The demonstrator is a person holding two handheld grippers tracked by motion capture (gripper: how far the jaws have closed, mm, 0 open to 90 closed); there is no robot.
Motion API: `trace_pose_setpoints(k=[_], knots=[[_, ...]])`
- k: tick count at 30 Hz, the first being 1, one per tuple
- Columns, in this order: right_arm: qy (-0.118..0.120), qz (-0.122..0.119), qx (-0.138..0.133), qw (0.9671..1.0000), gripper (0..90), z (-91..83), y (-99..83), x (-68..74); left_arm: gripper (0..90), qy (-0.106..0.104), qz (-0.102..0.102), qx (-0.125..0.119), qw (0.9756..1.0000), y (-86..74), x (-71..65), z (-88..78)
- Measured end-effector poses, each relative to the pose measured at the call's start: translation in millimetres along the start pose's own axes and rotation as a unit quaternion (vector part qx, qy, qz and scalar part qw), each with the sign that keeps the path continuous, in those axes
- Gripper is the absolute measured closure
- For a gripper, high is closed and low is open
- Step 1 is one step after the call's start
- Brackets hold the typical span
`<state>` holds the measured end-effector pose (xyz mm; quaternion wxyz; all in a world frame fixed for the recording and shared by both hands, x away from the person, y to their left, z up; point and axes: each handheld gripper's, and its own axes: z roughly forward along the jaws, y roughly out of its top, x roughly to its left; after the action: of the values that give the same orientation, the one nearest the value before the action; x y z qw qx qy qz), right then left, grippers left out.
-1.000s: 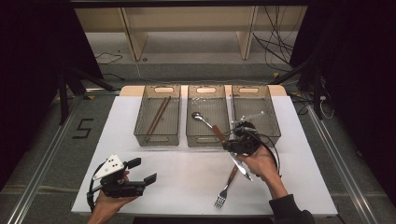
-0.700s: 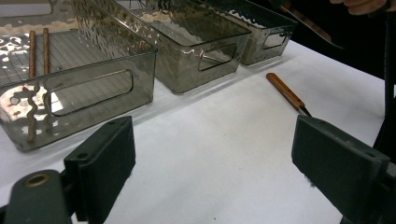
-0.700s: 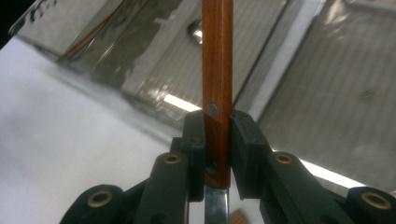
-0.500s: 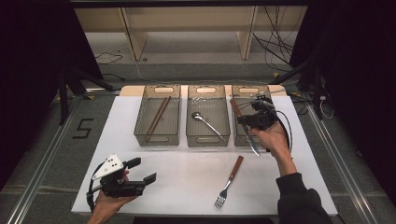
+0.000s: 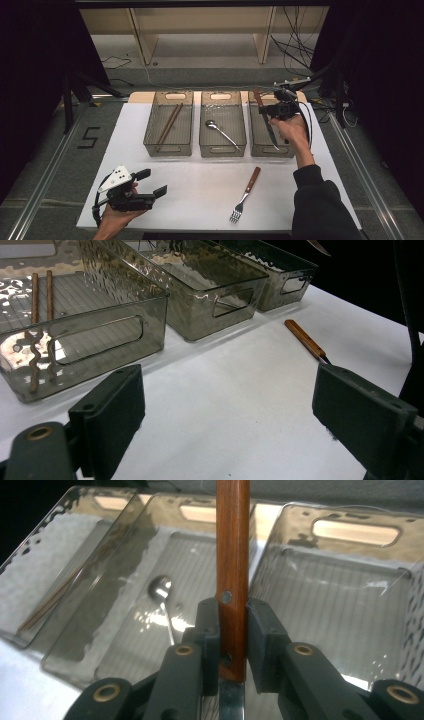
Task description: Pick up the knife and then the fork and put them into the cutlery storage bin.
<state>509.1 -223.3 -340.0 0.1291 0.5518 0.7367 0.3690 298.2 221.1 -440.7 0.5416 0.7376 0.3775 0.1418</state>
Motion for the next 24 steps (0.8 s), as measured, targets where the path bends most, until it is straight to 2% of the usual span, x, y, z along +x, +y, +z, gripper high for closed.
trace_pose_setpoints(k=[10,24], knots=[[-0.017,0.016,-0.007,0.9997,77.4,17.2,11.8,-4.1,13.3,-0.002,-0.003,0.000,1.0000,-0.1,0.4,0.1],[-0.033,0.028,-0.011,0.9990,77.4,36.3,12.0,-11.8,13.3,-0.002,-0.002,-0.001,1.0000,-0.1,0.3,-0.9]])
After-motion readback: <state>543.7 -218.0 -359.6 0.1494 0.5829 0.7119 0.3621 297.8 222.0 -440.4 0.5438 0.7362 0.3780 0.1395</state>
